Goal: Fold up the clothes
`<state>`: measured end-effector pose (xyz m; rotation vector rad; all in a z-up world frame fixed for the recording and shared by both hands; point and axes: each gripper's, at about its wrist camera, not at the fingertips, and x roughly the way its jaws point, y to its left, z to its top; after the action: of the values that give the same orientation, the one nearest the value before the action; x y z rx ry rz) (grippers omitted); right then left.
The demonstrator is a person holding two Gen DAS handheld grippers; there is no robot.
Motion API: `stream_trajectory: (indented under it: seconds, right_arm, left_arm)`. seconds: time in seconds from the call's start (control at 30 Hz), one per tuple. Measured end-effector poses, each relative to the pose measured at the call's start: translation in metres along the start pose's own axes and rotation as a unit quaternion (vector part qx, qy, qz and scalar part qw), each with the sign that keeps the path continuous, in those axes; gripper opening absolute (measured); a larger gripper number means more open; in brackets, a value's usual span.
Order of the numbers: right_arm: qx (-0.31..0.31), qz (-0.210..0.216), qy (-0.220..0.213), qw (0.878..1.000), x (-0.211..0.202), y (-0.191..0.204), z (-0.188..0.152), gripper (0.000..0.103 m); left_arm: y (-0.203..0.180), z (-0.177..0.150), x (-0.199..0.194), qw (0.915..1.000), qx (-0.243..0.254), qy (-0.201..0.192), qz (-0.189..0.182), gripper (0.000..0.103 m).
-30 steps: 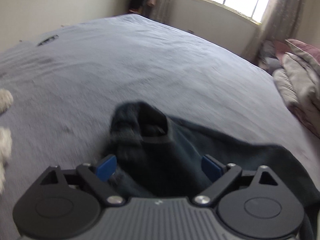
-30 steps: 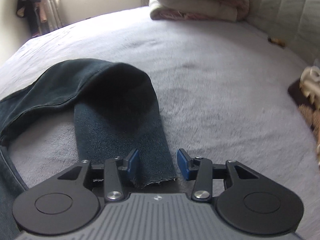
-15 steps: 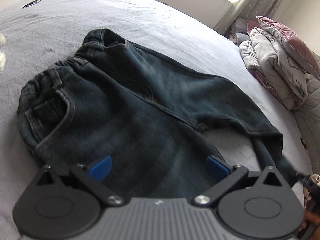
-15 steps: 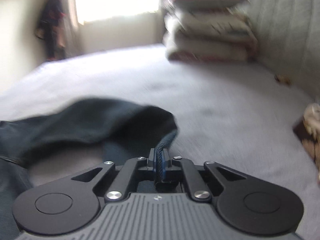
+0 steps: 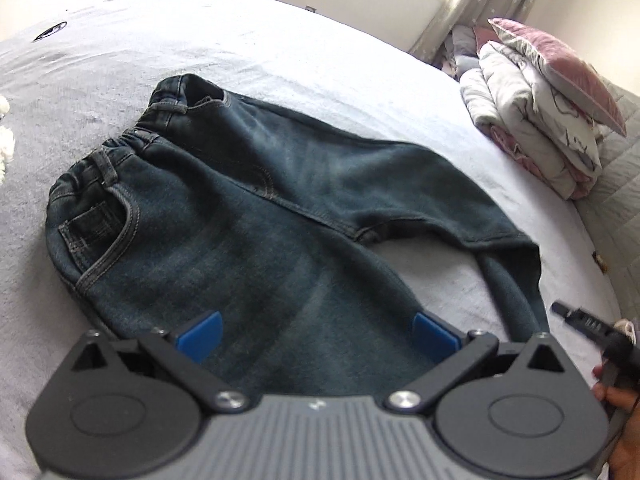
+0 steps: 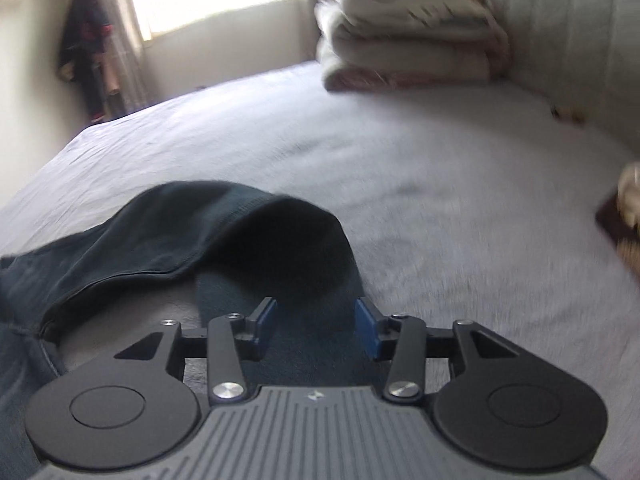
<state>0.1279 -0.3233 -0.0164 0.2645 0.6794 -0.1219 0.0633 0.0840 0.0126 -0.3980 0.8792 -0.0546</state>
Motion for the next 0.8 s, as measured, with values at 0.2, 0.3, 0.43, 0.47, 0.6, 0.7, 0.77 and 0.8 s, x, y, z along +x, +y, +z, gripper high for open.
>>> stream_trajectory:
  seconds: [0.2,0.3,0.43,0.47,0.6,0.7,0.77,0.8]
  right_arm:
    - [0.033,-0.034,0.030,0.998,0.021,-0.014,-0.011,0.050]
    - [0.033,-0.037,0.031,0.998,0.034,-0.018,-0.010,0.050]
    - [0.007,-0.028,0.018,0.999,0.043,-0.011,-0.009,0.050]
    - [0.000,-0.025,0.014,1.000,0.045,-0.009,-0.008,0.050]
    - [-0.003,-0.016,-0.008,1.000,0.054,-0.005,-0.006,0.032]
    - [0.005,-0.031,-0.025,0.999,0.046,-0.002,-0.001,0.007]
    - [0.014,-0.015,-0.040,0.999,0.033,0.003,0.004,0.006]
    - [0.012,-0.003,-0.048,0.999,0.025,0.008,0.007,0.006]
  left_arm:
    - [-0.015,-0.001,0.023,0.9989,-0.032,0.018,-0.029,0.103]
    - [-0.023,-0.003,0.035,0.9992,-0.020,0.004,-0.033,0.103]
    - [-0.026,-0.005,0.047,0.9987,0.001,-0.022,-0.045,0.103]
    - [-0.025,-0.005,0.050,0.9984,0.006,-0.028,-0.048,0.103]
    - [-0.023,0.001,0.057,0.9976,0.013,-0.032,-0.061,0.103]
    - [-0.022,0.006,0.059,0.9968,0.005,-0.037,-0.071,0.103]
    - [-0.022,0.008,0.060,0.9966,0.001,-0.036,-0.074,0.103]
    - [-0.022,0.008,0.061,0.9965,0.001,-0.035,-0.076,0.103]
